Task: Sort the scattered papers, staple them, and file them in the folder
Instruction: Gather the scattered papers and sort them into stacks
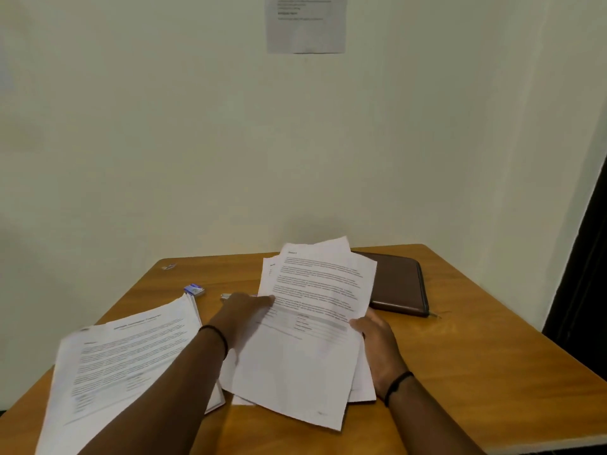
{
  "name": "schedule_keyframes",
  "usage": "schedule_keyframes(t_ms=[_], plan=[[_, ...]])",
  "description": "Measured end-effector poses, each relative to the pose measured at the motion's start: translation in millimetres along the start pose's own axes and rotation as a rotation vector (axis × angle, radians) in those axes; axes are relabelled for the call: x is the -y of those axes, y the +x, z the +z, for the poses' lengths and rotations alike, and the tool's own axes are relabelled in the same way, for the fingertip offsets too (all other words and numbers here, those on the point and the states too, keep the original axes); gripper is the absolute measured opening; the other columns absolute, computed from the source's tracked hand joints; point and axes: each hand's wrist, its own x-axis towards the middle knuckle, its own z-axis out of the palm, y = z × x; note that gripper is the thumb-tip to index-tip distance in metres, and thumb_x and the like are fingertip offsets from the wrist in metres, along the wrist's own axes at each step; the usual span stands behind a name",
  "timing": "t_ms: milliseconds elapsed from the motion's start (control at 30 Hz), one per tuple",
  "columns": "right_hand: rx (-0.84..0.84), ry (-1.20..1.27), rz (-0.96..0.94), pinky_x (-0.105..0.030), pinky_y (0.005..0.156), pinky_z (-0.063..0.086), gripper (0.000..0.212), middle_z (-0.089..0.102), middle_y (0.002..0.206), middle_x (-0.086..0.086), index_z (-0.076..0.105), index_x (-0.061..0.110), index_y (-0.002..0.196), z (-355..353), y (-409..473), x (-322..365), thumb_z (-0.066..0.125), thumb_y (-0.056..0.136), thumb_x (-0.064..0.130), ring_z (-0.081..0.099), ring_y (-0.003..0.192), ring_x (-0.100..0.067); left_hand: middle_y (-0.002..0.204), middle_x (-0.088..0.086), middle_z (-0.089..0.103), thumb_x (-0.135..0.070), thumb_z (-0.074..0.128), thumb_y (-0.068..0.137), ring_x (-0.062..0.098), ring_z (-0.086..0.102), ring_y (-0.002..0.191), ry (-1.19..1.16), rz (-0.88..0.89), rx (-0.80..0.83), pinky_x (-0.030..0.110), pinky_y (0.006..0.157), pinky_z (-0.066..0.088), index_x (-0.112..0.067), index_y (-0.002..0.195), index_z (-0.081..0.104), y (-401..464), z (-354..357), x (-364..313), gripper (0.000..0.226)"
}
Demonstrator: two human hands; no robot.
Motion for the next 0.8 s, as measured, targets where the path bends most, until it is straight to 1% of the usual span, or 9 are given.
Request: schedule_keyframes(t_ms=[67,167,233,300,400,500,600,700,800], plan=[[0.038,0.024,0.032,-0.055,0.091,0.054,0.038,0.069,0.119,-0.018,0.062,0.01,0.126,-2.2,-0.5,1.9,0.045,0.095,-0.002,0.066,0.107,-0.043,0.084,0.0,0.075,-0.025,0.067,0.095,0.014,0.071,0.074,-0.041,0.042,0.07,0.024,0.065,0.054,-0.008,0.095,0.068,-4.7,-1.8,5.3,0.017],[0.096,0.009,0.068,-0.061,0.097,0.049,0.039,0.068,0.122,-0.019,0.061,0.013,0.129,-2.3,-4.1,9.0,0.046,0.095,0.0,0.063,0.111,-0.045,0.124,0.008,0.07,-0.027,0.071,0.091,0.028,0.068,0.112,-0.274,0.121,0.237,0.045,0.102,0.05,-0.01,0.128,0.063,-9.0,-12.9,15.8,0.042],[0.115,-0.062,0.062,-0.06,0.1,0.048,0.038,0.068,0.123,-0.015,0.061,0.014,0.128,-4.4,-8.2,14.4,0.05,0.095,0.0,0.065,0.111,-0.039,0.122,0.013,0.07,-0.016,0.068,0.093,0.036,0.068,0.11,-0.376,0.145,0.244,0.053,0.099,0.051,-0.007,0.13,0.062,-15.1,-16.3,16.6,0.038],[0.119,-0.161,0.036,-0.055,0.1,0.05,0.035,0.071,0.12,-0.009,0.062,0.014,0.126,-2.8,-12.8,22.7,0.058,0.094,0.003,0.068,0.109,-0.032,0.12,0.015,0.071,-0.009,0.064,0.094,0.037,0.069,0.107,-0.381,0.2,0.227,0.053,0.094,0.054,-0.005,0.129,0.061,-19.6,-15.6,14.1,0.035],[0.124,-0.251,-0.056,-0.046,0.096,0.054,0.035,0.071,0.12,-0.006,0.063,0.014,0.124,8.2,-13.7,43.0,0.068,0.09,0.006,0.07,0.107,-0.025,0.127,0.014,0.068,-0.009,0.059,0.097,0.036,0.066,0.115,-0.36,0.349,0.275,0.053,0.099,0.051,-0.006,0.133,0.058,-27.1,-16.3,-0.9,0.036],[0.089,-0.27,-0.175,-0.026,0.077,0.059,0.025,0.074,0.112,-0.006,0.067,0.013,0.114,32.2,-17.1,74.2,0.068,0.091,0.005,0.073,0.095,-0.013,0.125,0.01,0.069,-0.013,0.061,0.096,0.032,0.066,0.115,-0.27,0.445,0.271,0.046,0.099,0.053,-0.007,0.131,0.06,-31.0,-17.9,-29.4,0.036],[0.031,-0.375,-0.367,-0.006,0.062,0.049,0.021,0.069,0.096,0.012,0.066,0.016,0.111,53.1,-21.5,104.9,0.069,0.091,0.009,0.067,0.075,0.012,0.117,0.007,0.073,-0.016,0.066,0.094,0.028,0.069,0.109,-0.228,0.492,0.184,0.04,0.094,0.056,-0.009,0.125,0.066,-36.7,-20.3,-58.5,0.032],[0.04,-0.442,-0.483,-0.002,0.063,0.045,0.026,0.066,0.097,0.016,0.065,0.016,0.115,61.0,-24.8,121.8,0.071,0.09,0.013,0.062,0.076,0.019,0.117,0.005,0.073,-0.02,0.069,0.091,0.025,0.07,0.106,-0.27,0.536,0.14,0.041,0.096,0.055,-0.01,0.123,0.067,-42.9,-21.4,-72.1,0.034],[0.034,-0.437,-0.468,-0.008,0.067,0.051,0.025,0.073,0.094,0.01,0.07,0.017,0.108,53.0,-27.8,107.4,0.077,0.085,0.015,0.069,0.083,0.007,0.117,0.002,0.073,-0.029,0.077,0.082,0.02,0.07,0.106,-0.298,0.551,0.156,0.035,0.093,0.055,-0.013,0.123,0.068,-49.1,-18.9,-61.8,0.045]])
